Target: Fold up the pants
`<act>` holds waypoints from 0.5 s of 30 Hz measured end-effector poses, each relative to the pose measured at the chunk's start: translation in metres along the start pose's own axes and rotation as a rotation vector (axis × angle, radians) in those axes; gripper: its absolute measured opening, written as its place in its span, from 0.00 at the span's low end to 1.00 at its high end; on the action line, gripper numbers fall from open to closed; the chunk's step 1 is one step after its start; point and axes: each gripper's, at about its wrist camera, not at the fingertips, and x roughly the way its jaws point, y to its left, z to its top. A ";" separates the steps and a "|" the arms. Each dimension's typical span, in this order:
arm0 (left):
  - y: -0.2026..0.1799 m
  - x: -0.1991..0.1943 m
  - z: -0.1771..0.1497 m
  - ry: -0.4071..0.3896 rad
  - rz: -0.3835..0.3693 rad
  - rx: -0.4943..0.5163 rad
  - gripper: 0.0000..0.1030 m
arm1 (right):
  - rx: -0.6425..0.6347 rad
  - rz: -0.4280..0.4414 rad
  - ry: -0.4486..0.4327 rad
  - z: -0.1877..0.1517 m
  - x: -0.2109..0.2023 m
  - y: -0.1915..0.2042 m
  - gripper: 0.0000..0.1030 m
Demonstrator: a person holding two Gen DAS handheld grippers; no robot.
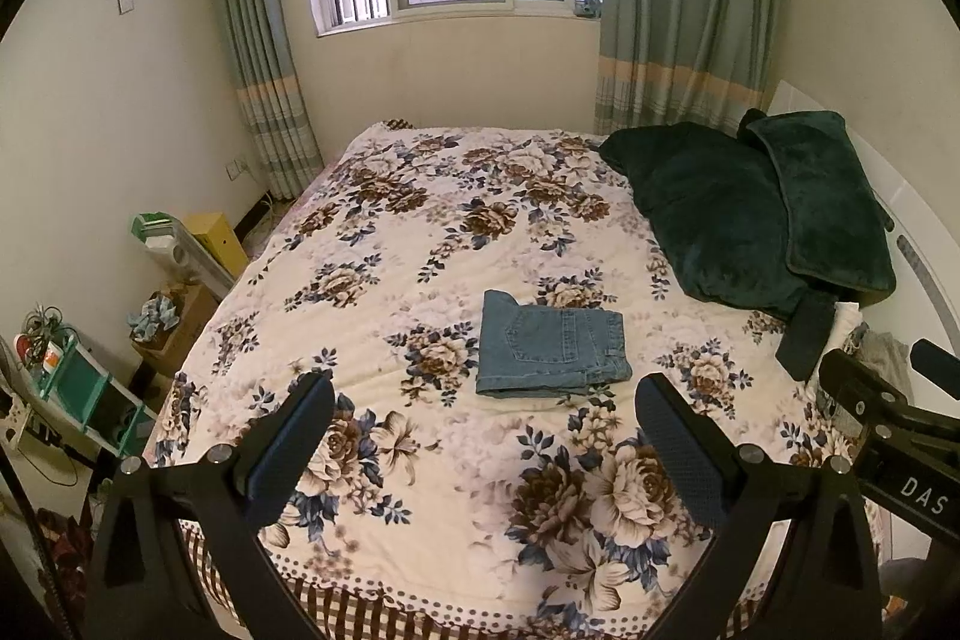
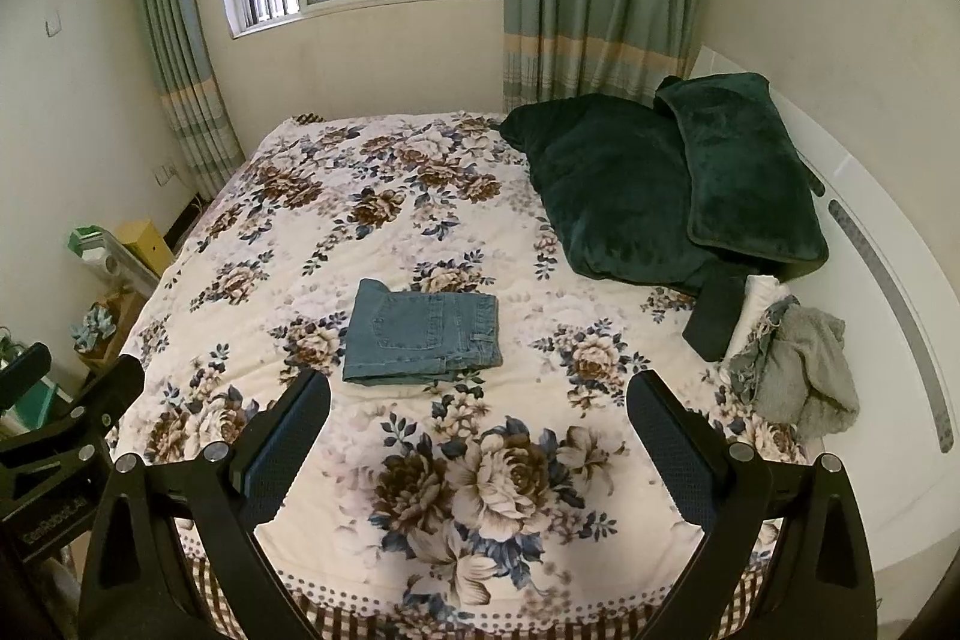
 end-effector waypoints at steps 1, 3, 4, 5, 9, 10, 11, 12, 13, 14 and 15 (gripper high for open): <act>0.000 0.000 0.000 0.000 0.002 0.001 1.00 | -0.001 0.000 0.000 0.000 0.000 0.000 0.98; 0.000 -0.001 0.000 -0.003 0.003 -0.001 1.00 | -0.001 -0.001 0.000 0.000 0.000 0.000 0.98; -0.001 -0.001 0.000 -0.003 0.004 -0.002 1.00 | 0.001 -0.001 0.000 -0.001 0.000 0.000 0.98; -0.001 0.000 0.001 -0.001 0.003 -0.003 1.00 | 0.000 0.002 0.000 -0.001 0.000 0.000 0.98; -0.001 -0.001 0.000 -0.002 0.003 -0.002 1.00 | -0.001 0.002 0.001 -0.001 0.000 -0.001 0.98; -0.001 -0.001 0.000 -0.002 0.001 -0.002 1.00 | -0.001 0.000 -0.001 -0.001 -0.001 0.000 0.98; -0.001 -0.001 0.000 -0.003 0.001 -0.001 1.00 | -0.001 0.001 -0.001 -0.001 -0.001 0.000 0.98; -0.002 -0.001 0.001 -0.003 -0.002 0.000 1.00 | 0.002 0.001 0.000 -0.001 -0.001 -0.001 0.98; -0.003 -0.001 0.002 -0.003 -0.002 0.003 1.00 | 0.003 0.001 0.000 -0.001 -0.001 0.000 0.98; -0.003 -0.001 0.002 -0.005 0.000 0.005 1.00 | 0.002 0.001 0.001 -0.002 -0.002 0.000 0.98; -0.003 -0.002 0.003 -0.005 -0.002 0.007 1.00 | 0.002 0.001 0.000 -0.002 -0.002 -0.001 0.98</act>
